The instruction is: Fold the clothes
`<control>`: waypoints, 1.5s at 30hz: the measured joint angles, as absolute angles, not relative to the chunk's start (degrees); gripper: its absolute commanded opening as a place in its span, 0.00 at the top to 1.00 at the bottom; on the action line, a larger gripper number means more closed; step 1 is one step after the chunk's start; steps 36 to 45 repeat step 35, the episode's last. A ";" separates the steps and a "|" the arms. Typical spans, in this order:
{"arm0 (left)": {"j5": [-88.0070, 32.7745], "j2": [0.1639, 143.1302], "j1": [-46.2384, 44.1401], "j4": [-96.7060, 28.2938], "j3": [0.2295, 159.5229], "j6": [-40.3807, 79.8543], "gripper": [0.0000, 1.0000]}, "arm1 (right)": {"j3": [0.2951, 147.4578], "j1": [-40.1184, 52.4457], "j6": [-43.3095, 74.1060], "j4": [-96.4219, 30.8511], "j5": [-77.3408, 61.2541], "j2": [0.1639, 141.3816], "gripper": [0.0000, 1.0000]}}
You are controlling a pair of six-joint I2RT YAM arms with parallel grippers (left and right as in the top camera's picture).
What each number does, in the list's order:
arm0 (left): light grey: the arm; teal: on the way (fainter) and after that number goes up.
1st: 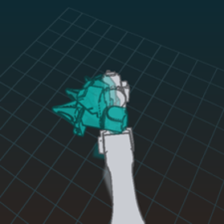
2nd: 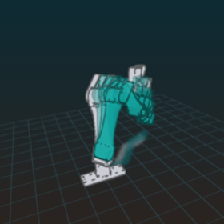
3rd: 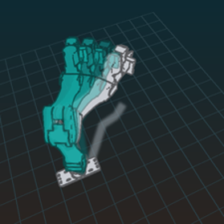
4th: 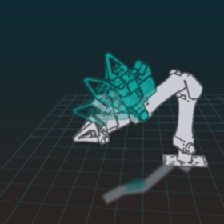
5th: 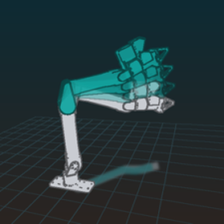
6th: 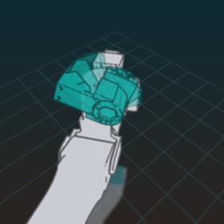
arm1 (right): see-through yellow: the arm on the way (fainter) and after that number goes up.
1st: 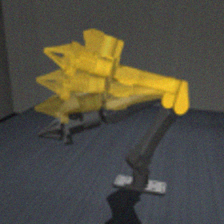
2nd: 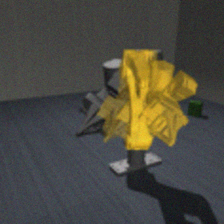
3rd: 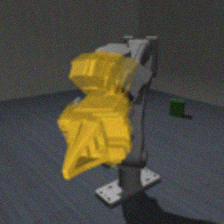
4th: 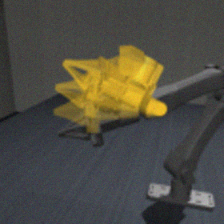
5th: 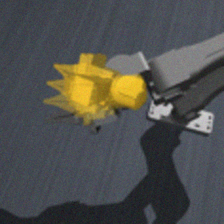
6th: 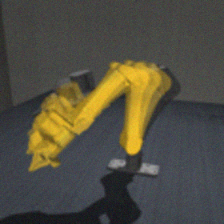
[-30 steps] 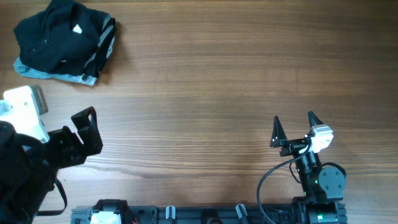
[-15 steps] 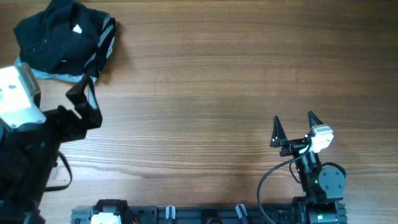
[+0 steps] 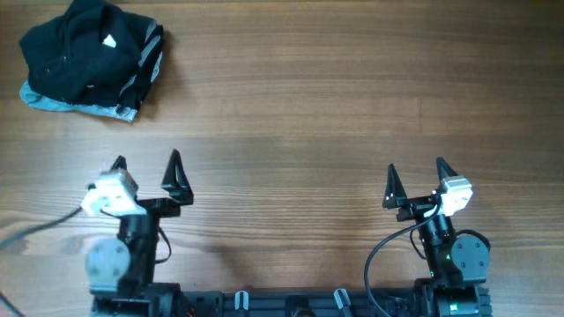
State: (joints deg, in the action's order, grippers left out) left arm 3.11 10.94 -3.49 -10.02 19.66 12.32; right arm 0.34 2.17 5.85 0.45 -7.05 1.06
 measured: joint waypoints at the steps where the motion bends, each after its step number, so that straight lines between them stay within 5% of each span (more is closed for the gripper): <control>1: 3.11 8.56 -3.46 -7.51 16.27 12.36 0.00 | 0.34 2.17 5.85 0.47 -7.05 1.06 0.00; 7: 3.07 1.13 -1.89 4.16 3.11 12.36 0.00 | 0.34 2.17 5.85 0.45 -7.05 1.06 0.00; 13: 2.98 0.82 -1.85 -3.77 0.45 12.36 0.00 | 0.34 2.20 5.85 0.43 -7.05 1.06 0.00; 45: 2.94 0.84 -1.85 -3.77 0.45 12.38 0.00 | 0.34 2.17 5.85 0.45 -7.05 1.06 0.00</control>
